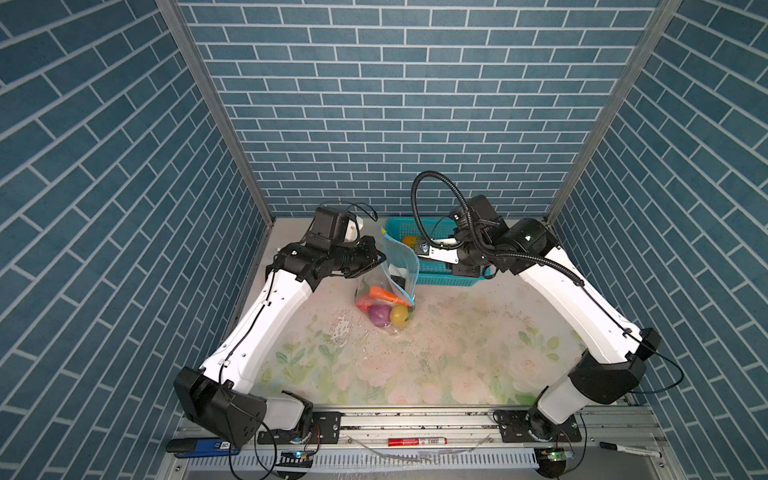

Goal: Place the food in the zip-top bag and seal the zipper
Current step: 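Lift the eggplant with the right gripper and carry it over the bag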

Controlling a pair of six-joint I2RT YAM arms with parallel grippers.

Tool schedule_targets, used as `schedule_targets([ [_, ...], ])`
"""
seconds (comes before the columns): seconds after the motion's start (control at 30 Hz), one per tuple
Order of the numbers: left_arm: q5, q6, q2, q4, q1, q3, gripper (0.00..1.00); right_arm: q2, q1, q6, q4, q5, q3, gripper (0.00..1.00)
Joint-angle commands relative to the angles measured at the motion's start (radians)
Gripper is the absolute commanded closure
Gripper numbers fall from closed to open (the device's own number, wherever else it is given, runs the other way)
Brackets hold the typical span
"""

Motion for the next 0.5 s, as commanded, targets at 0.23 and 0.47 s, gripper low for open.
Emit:
schedule_targets([
  [0.23, -0.004, -0.003, -0.004, 0.023, -0.01, 0.013, 1.0, 0.088, 0.063, -0.052, -0.079, 0.029, 0.13, 0.76],
  [0.47, -0.001, -0.005, -0.004, 0.029, -0.013, 0.014, 1.0, 0.198, 0.086, -0.086, -0.13, 0.001, 0.242, 0.76],
])
